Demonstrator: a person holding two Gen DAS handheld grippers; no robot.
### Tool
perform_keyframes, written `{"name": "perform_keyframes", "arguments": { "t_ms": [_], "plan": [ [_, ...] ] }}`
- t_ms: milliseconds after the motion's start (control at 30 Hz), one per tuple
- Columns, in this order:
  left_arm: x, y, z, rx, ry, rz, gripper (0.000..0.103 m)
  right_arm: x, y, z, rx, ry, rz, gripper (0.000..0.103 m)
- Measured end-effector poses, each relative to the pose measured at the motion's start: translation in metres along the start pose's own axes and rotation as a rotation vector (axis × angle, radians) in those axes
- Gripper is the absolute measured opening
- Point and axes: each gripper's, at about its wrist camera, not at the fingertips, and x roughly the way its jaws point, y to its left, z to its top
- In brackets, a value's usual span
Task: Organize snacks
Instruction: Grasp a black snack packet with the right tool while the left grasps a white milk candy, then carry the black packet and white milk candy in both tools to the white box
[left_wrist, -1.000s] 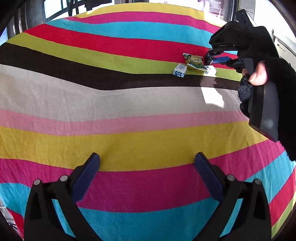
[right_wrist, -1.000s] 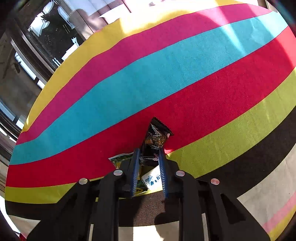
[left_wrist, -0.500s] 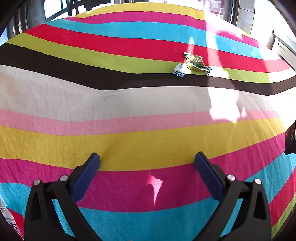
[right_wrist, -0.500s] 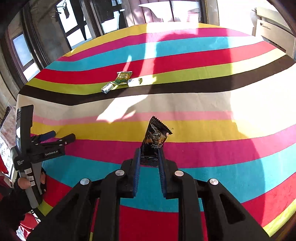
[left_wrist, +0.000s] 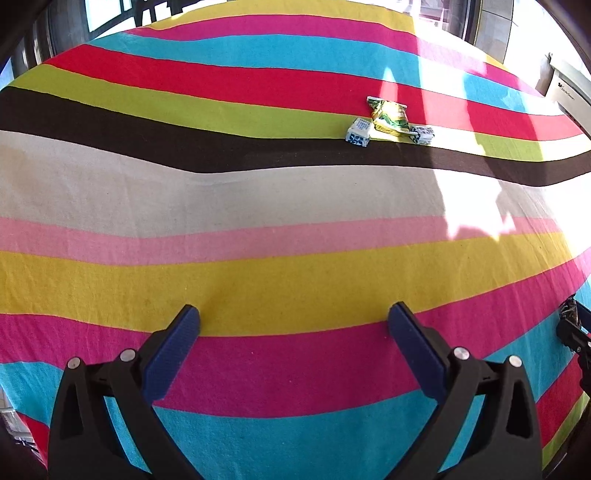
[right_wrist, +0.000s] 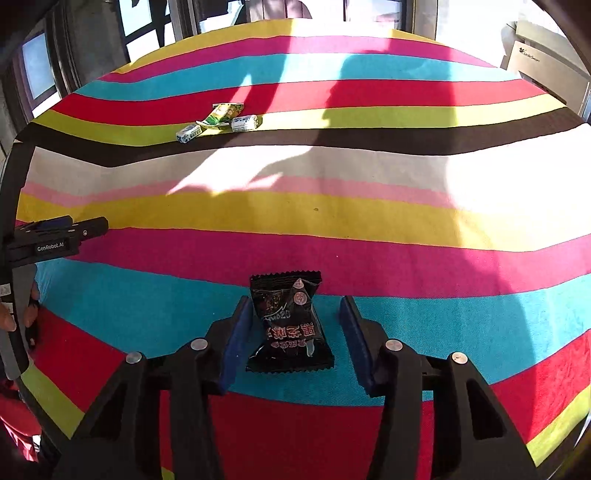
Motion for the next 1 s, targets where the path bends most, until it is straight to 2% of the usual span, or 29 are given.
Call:
{"name": "perform_keyframes", "arguments": {
  "t_ms": [33, 100, 133, 233, 367, 467, 500, 567, 600, 633, 700, 867, 1000],
  "plan": [
    [0.004, -0.002, 0.008, 0.010, 0.020, -0.027, 0.102, -0.002, 0.000, -0.003, -0.001, -0.012, -0.002, 0.033],
    [0.009, -0.009, 0.025, 0.039, 0.023, -0.128, 0.102, -0.005, -0.002, -0.009, 0.028, -0.036, 0.014, 0.029],
    [0.012, -0.014, 0.034, 0.058, 0.012, -0.139, 0.102, -0.007, -0.002, -0.012, 0.030, -0.048, 0.011, 0.029],
    [0.028, -0.030, 0.068, 0.122, -0.036, -0.123, 0.102, -0.006, 0.004, -0.012, 0.013, -0.051, -0.013, 0.029],
    [0.059, -0.041, 0.116, 0.173, -0.049, -0.089, 0.099, -0.005, 0.004, -0.013, 0.019, -0.051, -0.010, 0.029],
    [0.075, -0.048, 0.136, 0.190, -0.054, -0.078, 0.090, -0.004, 0.003, -0.012, 0.020, -0.050, -0.008, 0.029],
    [0.081, -0.050, 0.140, 0.194, -0.039, -0.080, 0.081, -0.004, 0.002, -0.012, 0.021, -0.050, -0.006, 0.029],
    [0.086, -0.049, 0.146, 0.185, -0.044, -0.111, 0.074, -0.003, 0.001, -0.012, 0.024, -0.050, -0.004, 0.029],
    [0.086, -0.049, 0.146, 0.183, -0.052, -0.114, 0.067, -0.003, 0.001, -0.012, 0.025, -0.050, -0.003, 0.029],
    [0.084, -0.049, 0.145, 0.181, -0.063, -0.114, 0.049, -0.002, 0.001, -0.012, 0.026, -0.050, -0.004, 0.029],
    [0.077, -0.046, 0.138, 0.176, -0.075, -0.124, 0.022, -0.002, 0.001, -0.012, 0.027, -0.051, -0.006, 0.029],
    [0.042, -0.032, 0.084, 0.176, -0.115, -0.212, 0.022, -0.003, 0.001, -0.013, 0.032, -0.053, -0.005, 0.029],
    [0.012, -0.008, 0.037, 0.137, -0.099, -0.280, 0.022, -0.002, 0.000, -0.013, 0.033, -0.053, -0.004, 0.029]
  ]
}}
